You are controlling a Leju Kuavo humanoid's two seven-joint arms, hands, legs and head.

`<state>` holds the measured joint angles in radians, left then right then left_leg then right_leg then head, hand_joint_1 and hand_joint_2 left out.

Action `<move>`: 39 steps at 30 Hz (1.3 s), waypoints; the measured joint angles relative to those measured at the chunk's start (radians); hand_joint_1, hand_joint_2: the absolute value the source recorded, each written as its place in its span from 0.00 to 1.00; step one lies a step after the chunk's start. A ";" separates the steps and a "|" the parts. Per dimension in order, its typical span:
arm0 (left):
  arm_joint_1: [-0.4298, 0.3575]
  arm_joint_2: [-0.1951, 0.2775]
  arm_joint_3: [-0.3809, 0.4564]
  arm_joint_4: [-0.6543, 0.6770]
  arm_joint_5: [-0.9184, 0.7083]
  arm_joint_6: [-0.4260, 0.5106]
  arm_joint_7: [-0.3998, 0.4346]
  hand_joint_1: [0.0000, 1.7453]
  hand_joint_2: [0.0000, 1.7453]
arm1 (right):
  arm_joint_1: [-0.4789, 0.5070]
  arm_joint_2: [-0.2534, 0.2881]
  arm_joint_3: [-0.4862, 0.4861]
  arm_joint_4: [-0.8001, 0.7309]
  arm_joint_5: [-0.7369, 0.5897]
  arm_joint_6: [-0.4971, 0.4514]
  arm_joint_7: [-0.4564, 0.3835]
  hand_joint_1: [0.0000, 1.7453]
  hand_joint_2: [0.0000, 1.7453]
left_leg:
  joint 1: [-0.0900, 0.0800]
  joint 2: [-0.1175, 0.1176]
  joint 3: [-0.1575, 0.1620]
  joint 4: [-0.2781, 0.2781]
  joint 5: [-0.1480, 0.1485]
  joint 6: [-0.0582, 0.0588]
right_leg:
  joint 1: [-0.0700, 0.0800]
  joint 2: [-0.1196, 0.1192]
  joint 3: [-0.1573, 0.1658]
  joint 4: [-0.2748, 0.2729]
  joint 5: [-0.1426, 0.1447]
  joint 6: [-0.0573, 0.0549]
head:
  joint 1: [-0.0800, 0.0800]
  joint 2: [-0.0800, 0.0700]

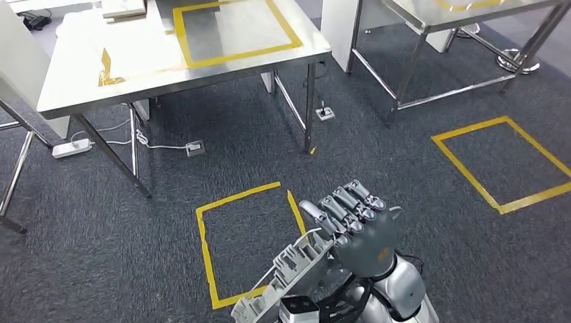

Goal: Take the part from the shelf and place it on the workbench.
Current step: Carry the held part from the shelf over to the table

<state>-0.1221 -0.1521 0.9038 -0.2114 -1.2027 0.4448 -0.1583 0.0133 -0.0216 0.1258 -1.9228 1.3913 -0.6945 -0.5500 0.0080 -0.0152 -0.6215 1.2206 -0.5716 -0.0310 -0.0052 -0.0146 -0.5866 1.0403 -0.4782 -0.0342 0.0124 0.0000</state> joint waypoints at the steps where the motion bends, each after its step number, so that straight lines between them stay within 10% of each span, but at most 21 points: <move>1: 0.002 0.000 0.000 0.000 0.000 0.000 -0.001 0.00 1.00 | 0.002 0.003 -0.004 0.000 -0.001 0.000 -0.003 1.00 1.00 | 0.001 0.003 -0.041 0.054 -0.024 -0.002 | 0.000 -0.006 0.008 0.000 -0.009 -0.001 | 0.000 0.000; 4: 0.010 0.001 0.000 0.000 -0.001 0.000 -0.001 0.00 1.00 | 0.007 0.010 -0.011 0.000 -0.008 0.000 -0.010 1.00 1.00 | 0.001 0.011 -0.093 0.059 -0.029 -0.001 | 0.000 -0.022 0.046 0.000 -0.040 0.000 | 0.000 0.000; 8: 0.010 0.002 0.000 0.000 -0.004 -0.001 0.000 0.00 1.00 | 0.011 0.018 -0.025 0.002 -0.012 0.000 -0.021 1.00 1.00 | -0.006 0.075 -0.055 -0.140 0.134 0.022 | 0.008 -0.051 0.094 -0.002 -0.088 0.018 | -0.001 0.000; 12: 0.008 0.001 0.000 0.000 -0.004 -0.001 -0.001 0.00 1.00 | 0.014 0.021 -0.033 0.002 -0.011 0.000 -0.030 1.00 1.00 | -0.001 0.051 -0.029 -0.158 0.132 0.047 | 0.010 -0.051 0.117 0.025 -0.095 0.044 | -0.001 0.000; 18: 0.002 0.002 0.000 -0.001 -0.005 -0.001 -0.001 0.00 1.00 | 0.023 0.022 -0.043 0.003 -0.020 -0.001 -0.035 1.00 1.00 | 0.000 0.002 0.018 -0.161 0.092 0.063 | 0.000 0.006 -0.085 0.268 -0.192 0.061 | 0.002 0.000; 24: 0.002 0.001 0.000 0.000 -0.010 -0.013 0.000 0.00 1.00 | 0.027 0.023 -0.051 0.005 -0.058 0.000 -0.063 1.00 1.00 | -0.003 -0.021 0.085 -0.156 0.032 0.042 | 0.013 0.013 -0.069 0.027 0.018 0.032 | 0.002 0.000; 28: -0.004 0.002 0.000 -0.001 -0.013 -0.018 0.002 0.00 1.00 | 0.026 0.025 -0.055 0.004 -0.067 -0.001 -0.079 1.00 1.00 | -0.005 -0.012 0.082 -0.099 0.031 0.019 | 0.007 0.015 -0.024 0.010 0.015 0.012 | 0.000 0.000; 32: -0.009 0.002 0.000 -0.001 -0.017 -0.019 0.008 0.00 1.00 | 0.016 0.031 -0.062 0.006 -0.083 -0.001 -0.108 1.00 1.00 | -0.001 0.005 -0.058 0.077 -0.028 0.004 | 0.004 0.015 0.012 0.005 -0.014 -0.001 | -0.003 0.000; 34: -0.009 0.003 0.000 -0.001 -0.017 -0.019 0.010 0.00 1.00 | 0.001 0.032 -0.064 0.010 -0.095 -0.001 -0.108 1.00 1.00 | -0.001 0.006 -0.096 0.079 -0.047 0.000 | 0.003 0.017 0.034 0.005 -0.033 0.000 | -0.003 0.000; 39: -0.007 0.004 0.000 -0.001 -0.014 -0.017 0.008 0.00 1.00 | -0.058 0.029 -0.064 0.020 -0.120 0.000 -0.047 1.00 1.00 | -0.002 0.022 -0.056 -0.143 0.136 0.018 | 0.005 0.017 0.089 0.005 -0.089 0.023 | -0.005 0.000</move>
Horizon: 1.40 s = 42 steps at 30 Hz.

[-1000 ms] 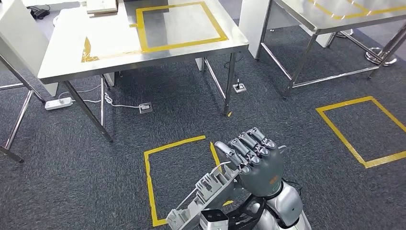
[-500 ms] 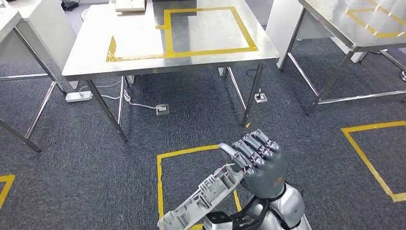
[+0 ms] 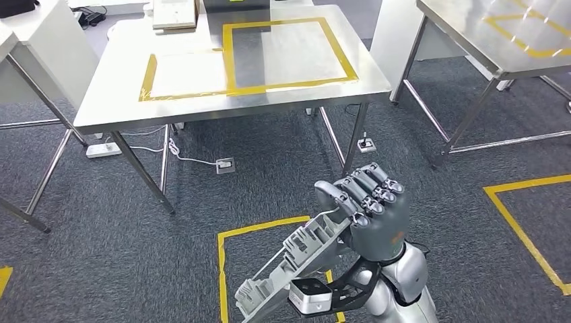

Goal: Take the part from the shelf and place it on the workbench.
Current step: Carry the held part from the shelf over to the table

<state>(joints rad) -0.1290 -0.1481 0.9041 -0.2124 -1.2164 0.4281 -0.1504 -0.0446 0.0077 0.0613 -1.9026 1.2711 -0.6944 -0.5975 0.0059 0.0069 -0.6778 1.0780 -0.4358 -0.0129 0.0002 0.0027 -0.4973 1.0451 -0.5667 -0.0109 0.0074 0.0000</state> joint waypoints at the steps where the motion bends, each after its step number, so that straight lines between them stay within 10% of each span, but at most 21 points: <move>1: 0.000 0.000 0.000 0.000 0.000 0.000 0.000 0.00 1.00 | -0.006 -0.002 0.000 0.002 -0.004 0.000 0.005 1.00 1.00 | 0.000 0.001 0.005 -0.007 0.000 0.009 | 0.002 0.000 0.009 0.001 -0.003 0.007 | 0.000 0.000; 4: 0.002 -0.001 0.000 0.000 0.000 0.000 -0.001 0.00 1.00 | -0.014 -0.009 0.001 0.005 -0.012 0.000 0.013 1.00 1.00 | 0.003 -0.009 0.032 -0.012 -0.007 0.032 | 0.002 0.000 0.006 0.037 0.003 0.023 | 0.002 0.000; 8: 0.004 -0.001 0.000 0.000 -0.001 -0.002 0.000 0.00 1.00 | -0.016 -0.019 0.001 0.017 -0.021 0.000 0.014 1.00 1.00 | 0.003 -0.014 0.064 -0.014 -0.037 0.047 | -0.001 -0.001 -0.150 0.246 -0.062 0.037 | 0.003 0.000; 11: 0.009 -0.001 0.000 0.000 0.000 -0.002 -0.007 0.00 1.00 | -0.017 -0.028 0.010 0.030 -0.035 0.000 0.026 1.00 1.00 | 0.001 -0.020 0.099 -0.014 -0.067 0.045 | 0.000 -0.001 -0.206 0.228 -0.067 0.034 | 0.003 0.000; 14: 0.007 -0.002 0.000 0.000 -0.001 -0.002 -0.013 0.00 1.00 | -0.026 -0.041 0.027 0.036 -0.040 0.000 0.044 1.00 1.00 | -0.003 -0.025 0.137 -0.014 -0.099 0.039 | 0.011 0.002 -0.171 0.062 0.067 0.010 | 0.003 0.000; 19: -0.002 -0.005 -0.002 -0.001 -0.008 -0.004 -0.017 0.00 1.00 | -0.070 -0.057 0.053 0.043 -0.049 0.000 0.069 1.00 1.00 | -0.007 -0.024 0.174 0.018 -0.114 0.010 | 0.010 0.008 -0.108 0.001 0.091 -0.017 | 0.002 0.000; 25: -0.007 -0.004 -0.004 -0.001 -0.008 -0.004 -0.018 0.00 1.00 | -0.146 -0.072 0.082 0.068 -0.099 0.015 0.113 1.00 1.00 | 0.000 -0.017 -0.007 0.233 -0.197 -0.013 | 0.002 0.007 -0.056 -0.003 0.060 -0.027 | -0.009 0.000; 30: 0.002 -0.002 -0.004 0.001 -0.006 -0.005 -0.016 0.00 1.00 | -0.215 -0.089 0.103 0.096 -0.144 0.051 0.144 1.00 1.00 | 0.004 -0.004 0.015 0.008 -0.014 -0.009 | -0.004 0.009 -0.009 -0.003 0.012 -0.002 | -0.011 0.000; 34: 0.004 -0.003 -0.004 0.002 0.002 -0.007 -0.018 0.00 1.00 | -0.269 -0.109 0.114 0.126 -0.166 0.094 0.167 1.00 1.00 | 0.006 -0.006 0.038 -0.014 -0.014 0.024 | 0.000 0.007 -0.004 0.022 0.017 0.023 | -0.010 0.000; 37: 0.003 -0.002 -0.004 0.002 0.005 -0.007 -0.022 0.00 1.00 | -0.310 -0.122 0.118 0.160 -0.173 0.120 0.179 1.00 1.00 | 0.009 -0.010 0.067 -0.021 -0.033 0.037 | -0.002 0.003 -0.103 0.170 0.014 0.035 | -0.005 0.000; 39: 0.006 -0.003 -0.004 0.001 0.007 -0.007 -0.024 0.00 1.00 | -0.321 -0.128 0.119 0.185 -0.175 0.131 0.183 1.00 1.00 | 0.009 -0.013 0.089 -0.024 -0.052 0.039 | -0.002 0.002 -0.193 0.264 -0.037 0.039 | -0.004 0.000; 42: 0.008 -0.003 -0.004 0.002 0.009 -0.008 -0.023 0.00 1.00 | -0.324 -0.138 0.123 0.211 -0.180 0.135 0.180 1.00 1.00 | 0.007 -0.018 0.133 -0.025 -0.087 0.038 | 0.000 0.002 -0.242 0.213 -0.031 0.029 | -0.004 0.000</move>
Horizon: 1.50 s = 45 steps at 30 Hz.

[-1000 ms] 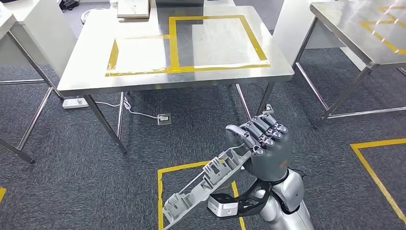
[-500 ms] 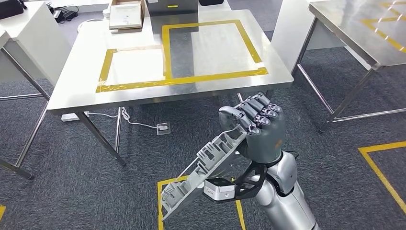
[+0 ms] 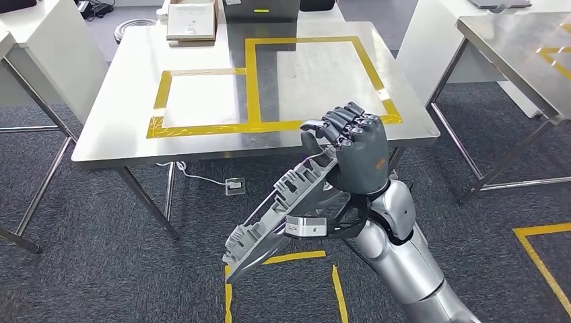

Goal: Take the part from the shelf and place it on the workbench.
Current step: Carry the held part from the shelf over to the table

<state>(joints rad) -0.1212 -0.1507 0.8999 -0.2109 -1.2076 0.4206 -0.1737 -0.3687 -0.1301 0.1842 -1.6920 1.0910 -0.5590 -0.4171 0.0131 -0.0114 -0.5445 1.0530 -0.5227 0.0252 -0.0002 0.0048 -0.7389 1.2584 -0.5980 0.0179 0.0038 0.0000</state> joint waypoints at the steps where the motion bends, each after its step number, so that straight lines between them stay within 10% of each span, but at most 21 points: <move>1: 0.000 0.000 0.000 0.000 0.000 0.000 0.000 0.00 1.00 | -0.001 -0.003 0.001 0.005 -0.002 0.000 -0.002 1.00 1.00 | -0.001 -0.001 0.012 -0.001 -0.012 -0.001 | 0.002 -0.001 0.006 -0.063 0.053 -0.008 | 0.000 0.000; 4: 0.001 -0.003 0.000 0.002 0.000 -0.002 -0.001 0.00 1.00 | -0.002 -0.009 0.003 0.019 -0.002 -0.003 -0.008 1.00 1.00 | -0.004 -0.003 0.049 -0.004 -0.052 -0.012 | 0.017 -0.002 0.031 -0.200 0.186 -0.025 | 0.000 0.000; 8: -0.005 -0.004 0.000 0.002 0.003 -0.003 -0.007 0.00 1.00 | -0.016 -0.012 0.005 0.021 -0.004 -0.008 -0.017 1.00 1.00 | -0.005 0.000 0.075 0.050 -0.045 -0.040 | 0.016 0.005 0.092 -0.223 0.175 -0.044 | -0.001 0.000; 12: -0.008 -0.005 0.000 0.001 0.007 -0.003 -0.006 0.00 1.00 | -0.029 -0.012 0.008 0.021 -0.019 0.000 -0.036 1.00 1.00 | -0.004 0.005 -0.081 0.241 -0.104 -0.055 | 0.012 0.006 0.145 -0.226 0.136 -0.059 | -0.006 0.000; 15: -0.002 -0.004 0.000 0.001 0.010 -0.003 -0.003 0.00 1.00 | -0.042 -0.012 0.011 0.021 -0.042 0.029 -0.045 1.00 1.00 | -0.005 0.005 -0.159 0.224 -0.154 -0.049 | 0.012 0.012 0.193 -0.226 0.093 -0.059 | -0.007 0.000; 19: 0.004 -0.001 0.000 0.002 0.010 -0.004 -0.003 0.00 1.00 | -0.098 -0.012 0.016 0.027 -0.093 0.092 -0.049 1.00 1.00 | -0.014 0.004 -0.169 0.027 0.097 -0.027 | 0.016 0.017 0.253 -0.225 0.031 -0.046 | -0.008 0.000; 21: 0.003 -0.001 0.000 0.003 0.011 -0.006 -0.004 0.00 1.00 | -0.137 -0.011 0.019 0.029 -0.113 0.123 -0.045 1.00 1.00 | -0.014 0.004 -0.156 0.007 0.130 -0.019 | 0.019 0.021 0.265 -0.217 0.020 -0.035 | -0.008 0.000; 25: -0.005 -0.003 0.000 0.002 0.012 -0.008 -0.008 0.00 1.00 | -0.222 -0.011 0.020 0.031 -0.128 0.180 -0.026 1.00 1.00 | -0.007 0.003 -0.110 -0.005 0.101 0.001 | 0.013 0.010 0.172 -0.057 0.053 -0.012 | -0.002 0.000; 28: -0.005 -0.003 0.000 0.001 0.013 -0.012 -0.011 0.00 1.00 | -0.274 -0.011 0.020 0.046 -0.121 0.220 -0.003 1.00 1.00 | -0.006 0.001 -0.069 -0.008 0.066 0.003 | 0.003 0.006 0.050 0.053 -0.037 0.002 | 0.000 0.000; 30: -0.005 -0.004 0.000 0.001 0.010 -0.015 -0.012 0.00 1.00 | -0.314 -0.011 0.019 0.064 -0.132 0.251 0.010 1.00 1.00 | -0.004 -0.003 -0.036 -0.008 0.040 -0.001 | -0.002 0.004 0.015 0.018 -0.076 0.006 | 0.001 0.000; 35: -0.007 -0.007 -0.003 0.002 -0.005 -0.024 -0.015 0.00 1.00 | -0.434 -0.010 0.011 0.124 -0.214 0.351 0.026 1.00 1.00 | -0.007 -0.009 0.024 0.001 -0.026 -0.024 | 0.000 -0.003 0.013 -0.208 0.218 -0.011 | -0.002 0.000; 39: -0.019 -0.010 -0.017 0.002 -0.018 -0.027 -0.016 0.00 1.00 | -0.547 0.000 0.012 0.177 -0.220 0.409 0.043 1.00 1.00 | -0.006 -0.004 0.027 0.033 -0.037 -0.048 | -0.001 -0.001 0.042 -0.219 0.212 -0.043 | -0.004 0.000; 43: -0.031 -0.015 -0.038 0.002 -0.043 -0.034 0.006 0.00 1.00 | -0.655 0.024 0.026 0.282 -0.209 0.443 0.055 1.00 1.00 | -0.003 0.003 -0.108 0.230 -0.112 -0.060 | 0.003 0.001 0.069 -0.221 0.188 -0.060 | -0.009 0.000; 45: -0.032 -0.017 -0.049 0.003 -0.054 -0.046 0.024 0.00 1.00 | -0.695 0.039 0.040 0.344 -0.198 0.445 0.057 1.00 1.00 | -0.004 0.003 -0.148 0.238 -0.107 -0.058 | 0.006 0.005 0.082 -0.221 0.176 -0.060 | -0.009 0.000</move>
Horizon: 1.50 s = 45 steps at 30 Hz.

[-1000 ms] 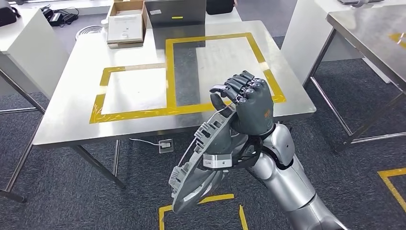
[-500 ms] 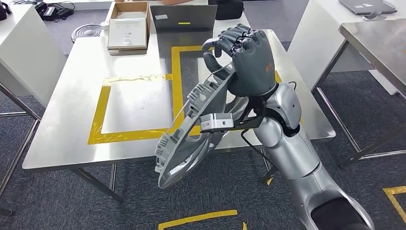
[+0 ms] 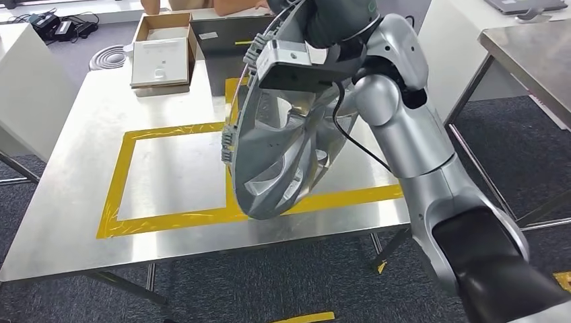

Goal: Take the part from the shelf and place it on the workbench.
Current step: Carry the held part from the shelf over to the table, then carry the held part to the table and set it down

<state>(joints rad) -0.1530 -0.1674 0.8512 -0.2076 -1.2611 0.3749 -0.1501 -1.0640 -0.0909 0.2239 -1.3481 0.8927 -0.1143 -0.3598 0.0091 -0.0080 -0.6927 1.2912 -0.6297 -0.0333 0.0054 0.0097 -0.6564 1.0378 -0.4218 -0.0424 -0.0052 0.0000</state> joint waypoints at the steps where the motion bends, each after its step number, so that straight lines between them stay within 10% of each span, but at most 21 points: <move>1: 0.000 -0.001 -0.005 0.000 -0.003 -0.005 0.007 0.00 1.00 | -0.019 0.009 0.009 0.033 0.011 -0.001 0.002 1.00 1.00 | -0.001 0.000 0.004 -0.047 0.043 0.003 | 0.001 0.002 0.008 0.000 -0.006 0.001 | 0.000 0.000; 3: -0.001 -0.003 -0.010 0.001 -0.007 -0.012 0.015 0.00 1.00 | -0.053 0.027 0.029 0.093 0.038 -0.003 0.008 1.00 1.00 | -0.004 0.002 0.031 -0.174 0.144 0.013 | 0.002 0.004 0.021 0.000 -0.016 0.005 | 0.000 0.000; 5: -0.002 -0.008 -0.016 0.001 -0.008 -0.016 0.011 0.00 1.00 | -0.083 0.045 0.054 0.155 0.070 -0.003 0.016 1.00 1.00 | -0.009 0.003 0.051 -0.245 0.183 0.023 | 0.003 0.005 0.026 0.001 -0.023 0.013 | 0.000 0.000; 18: 0.007 -0.058 -0.026 0.003 0.002 0.105 -0.003 0.00 1.00 | -0.179 0.160 0.245 0.524 0.439 -0.161 0.197 1.00 1.00 | -0.009 -0.006 0.060 -0.254 0.192 0.038 | 0.009 -0.001 0.038 -0.015 -0.024 0.021 | 0.004 0.000; 32: 0.038 -0.056 -0.026 0.003 0.033 0.154 0.003 0.00 1.00 | -0.230 0.060 0.245 0.891 0.588 -0.197 0.335 1.00 1.00 | -0.009 -0.007 0.061 -0.253 0.194 0.040 | 0.008 -0.003 0.039 -0.016 -0.021 0.029 | 0.004 0.000; 36: 0.048 -0.050 -0.026 0.004 0.035 0.143 0.009 0.00 1.00 | -0.215 0.018 0.224 0.944 0.604 -0.175 0.347 0.00 0.00 | -0.008 -0.004 0.064 -0.253 0.192 0.039 | 0.007 -0.001 0.040 -0.016 -0.022 0.030 | 0.003 0.000; 40: 0.048 -0.047 -0.026 0.003 0.017 0.159 0.007 0.00 1.00 | -0.211 0.000 0.200 0.969 0.609 -0.155 0.358 0.00 0.00 | -0.007 -0.003 0.075 -0.254 0.187 0.038 | 0.008 0.000 0.051 -0.017 -0.028 0.032 | 0.003 0.000; 44: 0.039 -0.046 -0.028 0.003 -0.003 0.191 -0.033 0.00 0.00 | -0.207 -0.008 0.177 0.984 0.612 -0.141 0.368 0.00 0.00 | -0.006 -0.003 0.089 -0.254 0.182 0.037 | 0.008 0.000 0.064 -0.017 -0.034 0.031 | 0.003 0.000; 45: 0.035 -0.046 -0.030 0.003 -0.008 0.189 -0.034 0.00 0.00 | -0.204 -0.009 0.173 0.987 0.613 -0.136 0.369 0.00 0.00 | -0.006 -0.003 0.091 -0.254 0.181 0.037 | 0.009 0.000 0.067 -0.017 -0.035 0.032 | 0.003 0.000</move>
<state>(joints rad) -0.1178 -0.2131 0.8209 -0.2045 -1.2695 0.5639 -0.1844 -1.2683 -0.0999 0.3967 -0.3610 1.5058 -0.2504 0.0095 0.0032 -0.0107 -0.6014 1.0369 -0.4482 0.0039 0.0140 0.0093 -0.5896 1.0207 -0.4563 -0.0106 -0.0020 0.0000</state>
